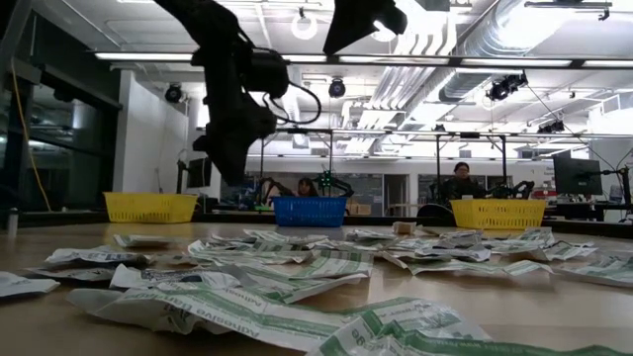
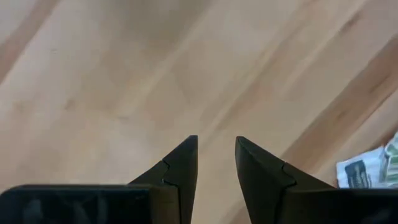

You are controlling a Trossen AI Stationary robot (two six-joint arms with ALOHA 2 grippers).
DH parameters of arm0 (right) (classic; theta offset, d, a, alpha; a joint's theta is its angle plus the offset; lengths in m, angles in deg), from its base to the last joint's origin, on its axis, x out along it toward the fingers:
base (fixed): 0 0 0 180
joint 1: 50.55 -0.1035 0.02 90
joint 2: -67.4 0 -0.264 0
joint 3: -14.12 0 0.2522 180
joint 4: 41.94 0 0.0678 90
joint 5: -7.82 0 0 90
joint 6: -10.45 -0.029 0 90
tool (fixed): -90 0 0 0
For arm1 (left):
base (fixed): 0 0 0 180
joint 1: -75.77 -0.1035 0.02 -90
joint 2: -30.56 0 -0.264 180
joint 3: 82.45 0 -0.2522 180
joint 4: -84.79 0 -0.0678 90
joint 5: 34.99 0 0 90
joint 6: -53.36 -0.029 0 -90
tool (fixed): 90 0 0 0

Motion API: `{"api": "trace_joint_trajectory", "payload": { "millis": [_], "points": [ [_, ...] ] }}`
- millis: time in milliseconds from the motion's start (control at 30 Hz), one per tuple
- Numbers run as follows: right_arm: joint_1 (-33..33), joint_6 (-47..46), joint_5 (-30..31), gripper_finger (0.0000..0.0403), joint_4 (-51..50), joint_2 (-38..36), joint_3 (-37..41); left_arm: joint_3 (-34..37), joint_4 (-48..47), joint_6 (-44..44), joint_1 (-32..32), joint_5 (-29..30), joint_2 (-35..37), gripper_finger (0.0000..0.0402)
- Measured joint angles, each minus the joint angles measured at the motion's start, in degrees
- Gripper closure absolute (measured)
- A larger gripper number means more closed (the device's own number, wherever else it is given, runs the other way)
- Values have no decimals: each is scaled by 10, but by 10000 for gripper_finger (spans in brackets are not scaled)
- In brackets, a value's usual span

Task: Pick & Place First Aid Supplies
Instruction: Put the green bandage pack into the top blue bin

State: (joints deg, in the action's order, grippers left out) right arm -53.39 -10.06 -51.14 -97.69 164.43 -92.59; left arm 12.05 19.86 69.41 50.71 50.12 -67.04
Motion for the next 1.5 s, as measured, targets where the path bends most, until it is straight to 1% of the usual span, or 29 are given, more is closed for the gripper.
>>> {"api": "trace_joint_trajectory", "payload": {
  "millis": [133,300,433,533,633,667,700,833,1033,1167,1333,1500],
  "points": [
    [-26,-4,1,402,-25,8,0,77,39,74,39,1,55,293],
    [-56,-19,-7,402,-45,8,0,201,104,180,96,-5,148,293],
    [-75,-20,-25,402,-35,15,0,287,173,261,149,-20,215,293],
    [-85,-31,-45,402,-4,28,0,328,205,308,184,-25,251,293],
    [-93,-45,-82,402,57,54,0,354,217,327,211,-19,280,293],
    [-97,-52,-86,402,75,65,0,360,217,328,217,-18,285,293],
    [-101,-58,-84,402,93,78,0,366,217,329,223,-18,290,293],
    [-122,-109,-41,402,154,121,0,389,226,333,246,-20,308,293],
    [-140,-191,-47,403,231,184,0,437,288,340,279,-37,327,293],
    [-150,-215,-48,403,286,226,0,461,318,342,285,-51,327,293],
    [-158,-269,-51,403,317,279,0,463,329,324,285,-54,327,293],
    [-159,-285,-63,403,358,315,0,463,343,321,285,-55,326,293]
  ]
}}
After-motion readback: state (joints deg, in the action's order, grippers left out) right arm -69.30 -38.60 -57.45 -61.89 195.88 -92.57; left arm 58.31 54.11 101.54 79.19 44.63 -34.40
